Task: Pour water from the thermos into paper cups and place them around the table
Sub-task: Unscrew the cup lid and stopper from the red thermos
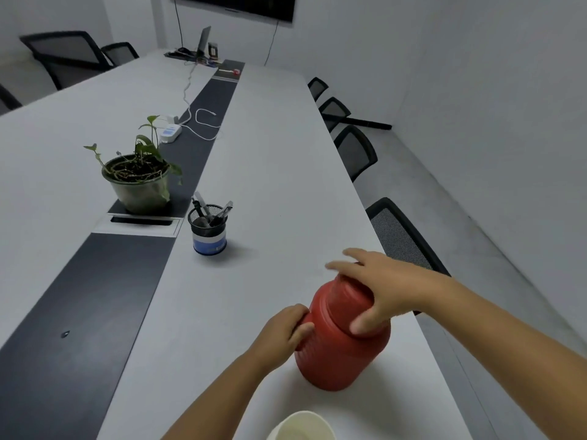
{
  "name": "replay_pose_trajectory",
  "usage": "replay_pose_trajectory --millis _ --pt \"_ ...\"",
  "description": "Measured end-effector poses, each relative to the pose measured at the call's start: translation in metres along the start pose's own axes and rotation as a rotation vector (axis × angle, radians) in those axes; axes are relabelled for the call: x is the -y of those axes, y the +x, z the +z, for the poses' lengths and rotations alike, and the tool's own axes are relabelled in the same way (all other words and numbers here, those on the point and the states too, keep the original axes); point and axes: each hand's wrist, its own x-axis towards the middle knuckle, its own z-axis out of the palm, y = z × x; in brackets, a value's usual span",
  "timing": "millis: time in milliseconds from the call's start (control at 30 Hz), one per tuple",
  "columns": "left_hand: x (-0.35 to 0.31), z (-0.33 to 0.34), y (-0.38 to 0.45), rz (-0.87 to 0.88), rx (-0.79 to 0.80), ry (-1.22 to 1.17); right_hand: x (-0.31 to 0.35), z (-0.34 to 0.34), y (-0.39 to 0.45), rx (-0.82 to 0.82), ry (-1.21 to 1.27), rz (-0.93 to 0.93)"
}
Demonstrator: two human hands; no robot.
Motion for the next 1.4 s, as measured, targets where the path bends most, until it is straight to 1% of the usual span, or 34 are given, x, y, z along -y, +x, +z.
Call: replay_pose_trajectory --millis 67,100,200,333,433,533,633,700,733,767,800,867,900,967,1067,1100,1133,1167,1233,1267,1333,1367,1400 --pt "-0.001 0.0 0.0 0.002 0.007 -0.003 0.002 0.002 0.003 -0.036 -0.047 0.129" --pt "0.0 0.001 0.0 0.008 0.007 -0.005 0.003 0.003 0.004 -0.06 -0.089 0.162" --pt "0.004 0.003 0.001 0.005 0.0 0.002 0.008 0.002 0.004 -0.157 -0.191 0.106" --pt "0.004 0.003 0.003 0.009 0.015 0.013 -0.003 -0.011 -0.009 -0.239 -0.113 -0.014" --pt "0.001 0.002 0.002 -0.007 0.01 0.009 -0.018 -0.014 -0.029 -0.276 0.085 -0.009" --pt "-0.002 0.002 0.0 -0.035 0.012 0.022 -0.035 0.013 -0.05 -0.322 0.404 0.073" --pt "-0.01 -0.001 -0.005 -0.049 0.008 0.039 -0.046 0.042 -0.07 -0.514 0.806 0.104" --pt "-0.018 -0.002 -0.009 -0.064 0.001 0.098 -0.045 0.055 -0.079 -0.62 1.057 0.036" --pt "-0.022 -0.003 -0.013 -0.089 -0.025 0.123 -0.042 0.062 -0.08 -0.664 1.125 -0.011" --pt "-0.028 -0.005 -0.018 -0.107 -0.075 0.096 -0.037 0.068 -0.08 -0.708 1.145 -0.05" --pt "-0.036 -0.009 -0.025 -0.124 -0.132 0.02 -0.031 0.071 -0.079 -0.748 1.125 -0.077" --pt "-0.05 -0.021 -0.039 -0.17 -0.212 -0.185 -0.017 0.07 -0.078 -0.815 1.098 -0.142" --pt "-0.056 -0.028 -0.046 -0.208 -0.214 -0.283 -0.01 0.068 -0.077 -0.835 1.123 -0.194" --pt "-0.064 -0.039 -0.06 -0.294 -0.162 -0.474 0.006 0.061 -0.073 -0.836 1.185 -0.309" --pt "-0.074 -0.063 -0.082 -0.394 -0.046 -0.68 0.039 0.057 -0.044 -0.722 1.265 -0.426" --pt "-0.074 -0.069 -0.086 -0.41 -0.016 -0.716 0.052 0.057 -0.033 -0.665 1.269 -0.453" --pt "-0.068 -0.08 -0.092 -0.419 -0.029 -0.741 0.071 0.055 -0.018 -0.582 1.269 -0.484" --pt "-0.06 -0.088 -0.097 -0.433 -0.065 -0.744 0.087 0.054 -0.003 -0.496 1.263 -0.506" --pt "-0.053 -0.092 -0.1 -0.496 -0.178 -0.698 0.097 0.054 0.011 -0.414 1.201 -0.464" --pt "-0.049 -0.092 -0.1 -0.535 -0.27 -0.679 0.097 0.054 0.017 -0.382 1.119 -0.439" --pt "-0.034 -0.098 -0.102 -0.596 -0.425 -0.662 0.1 0.054 0.03 -0.319 0.844 -0.39" --pt "-0.025 -0.102 -0.102 -0.622 -0.482 -0.622 0.101 0.056 0.035 -0.349 0.684 -0.347" --pt "-0.015 -0.106 -0.1 -0.647 -0.542 -0.549 0.099 0.057 0.036 -0.445 0.556 -0.297"
